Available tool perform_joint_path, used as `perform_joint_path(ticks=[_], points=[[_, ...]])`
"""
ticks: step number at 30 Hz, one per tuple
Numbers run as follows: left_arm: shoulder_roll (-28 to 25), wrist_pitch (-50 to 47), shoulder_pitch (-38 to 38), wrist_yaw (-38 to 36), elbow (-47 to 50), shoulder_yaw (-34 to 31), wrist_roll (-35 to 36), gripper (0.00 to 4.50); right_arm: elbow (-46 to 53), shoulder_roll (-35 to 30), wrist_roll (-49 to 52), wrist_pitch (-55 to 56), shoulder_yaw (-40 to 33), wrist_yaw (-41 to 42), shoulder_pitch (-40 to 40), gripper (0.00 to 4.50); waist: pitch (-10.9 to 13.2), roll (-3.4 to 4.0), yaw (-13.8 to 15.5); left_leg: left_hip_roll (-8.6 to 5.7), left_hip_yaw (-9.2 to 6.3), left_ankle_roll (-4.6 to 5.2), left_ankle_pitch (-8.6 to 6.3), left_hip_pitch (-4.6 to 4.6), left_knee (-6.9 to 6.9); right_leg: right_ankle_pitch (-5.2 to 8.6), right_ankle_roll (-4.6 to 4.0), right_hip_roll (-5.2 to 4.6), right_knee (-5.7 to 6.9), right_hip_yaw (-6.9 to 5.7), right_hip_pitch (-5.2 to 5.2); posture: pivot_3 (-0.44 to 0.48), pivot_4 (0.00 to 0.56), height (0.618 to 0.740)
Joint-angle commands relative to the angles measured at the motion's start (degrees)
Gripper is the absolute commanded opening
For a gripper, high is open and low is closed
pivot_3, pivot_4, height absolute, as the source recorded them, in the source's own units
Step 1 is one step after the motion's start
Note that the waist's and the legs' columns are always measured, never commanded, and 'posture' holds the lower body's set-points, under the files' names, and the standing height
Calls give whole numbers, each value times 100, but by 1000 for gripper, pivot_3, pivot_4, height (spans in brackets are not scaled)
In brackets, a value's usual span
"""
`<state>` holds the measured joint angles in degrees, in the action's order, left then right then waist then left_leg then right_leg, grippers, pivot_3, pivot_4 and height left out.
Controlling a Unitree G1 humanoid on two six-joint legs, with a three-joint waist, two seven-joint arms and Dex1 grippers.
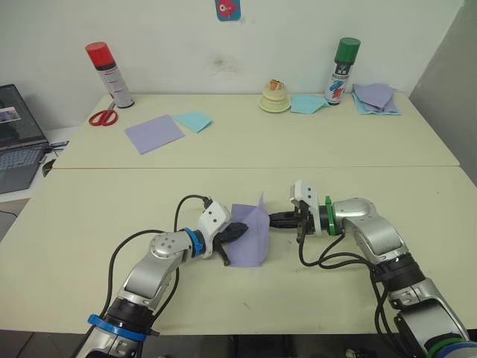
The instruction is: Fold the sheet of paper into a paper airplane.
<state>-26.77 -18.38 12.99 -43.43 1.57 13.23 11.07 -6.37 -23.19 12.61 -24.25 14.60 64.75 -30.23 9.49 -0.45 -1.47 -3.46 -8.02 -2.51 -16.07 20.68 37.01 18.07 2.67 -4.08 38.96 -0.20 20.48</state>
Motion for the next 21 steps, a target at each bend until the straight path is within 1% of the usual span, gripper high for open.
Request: perform_joint_path(ticks=[1, 7, 9, 13, 15, 17, 21], points=[[-107, -176, -179, 0, -271, 164, -283, 0, 191, 218, 53, 86, 56, -195, 40, 20, 0, 0, -2, 0, 0, 0, 0, 0, -1, 0, 0, 0, 0, -1, 1, 0, 150, 740], [-192, -197, -206, -53, -288, 152, -326, 0, -454, 611, -448, 796, 490, -432, -61, 20, -2, 2, -16, 2, -1, 0, 0, -1, -4, 0, 0, 2, 0, -1, 3, 0, 150, 740], [-204, -203, -215, -60, -278, 128, -325, 0, -664, 657, -602, 993, 579, -467, -116, 20, -3, 2, -16, 2, 0, -1, 0, 0, -4, 0, 0, 3, 0, 0, 5, 0, 150, 740], [-239, -212, -281, -2, -196, 51, -330, 0, -1327, 688, -1191, 1499, 822, -809, -350, 20, -5, 5, -33, 2, 2, -1, 0, -4, -4, 0, 0, 3, 1, 3, 6, 0, 150, 740], [-298, -218, -370, 8, -98, -9, -312, 0, -1504, 699, -1307, 1665, 880, -820, -423, 20, -11, 5, -41, 4, 5, -1, 0, -8, -8, -1, -1, 4, 2, 7, 6, 0, 150, 740], [-400, -263, -480, 6, 58, -109, -265, 0, -1592, 698, -1360, 1761, 918, -762, -464, 20, -12, 4, -49, 7, 5, -1, 0, -10, -9, -1, -1, 7, 2, 7, 5, 0, 150, 740], [-534, -432, -644, 75, 454, -643, 91, 0, -1664, 712, -1366, 1831, 919, -725, -489, 20, -12, 5, -63, 8, 6, 0, 0, -13, -14, -1, -2, 9, 2, 21, 11, 0, 150, 740]])
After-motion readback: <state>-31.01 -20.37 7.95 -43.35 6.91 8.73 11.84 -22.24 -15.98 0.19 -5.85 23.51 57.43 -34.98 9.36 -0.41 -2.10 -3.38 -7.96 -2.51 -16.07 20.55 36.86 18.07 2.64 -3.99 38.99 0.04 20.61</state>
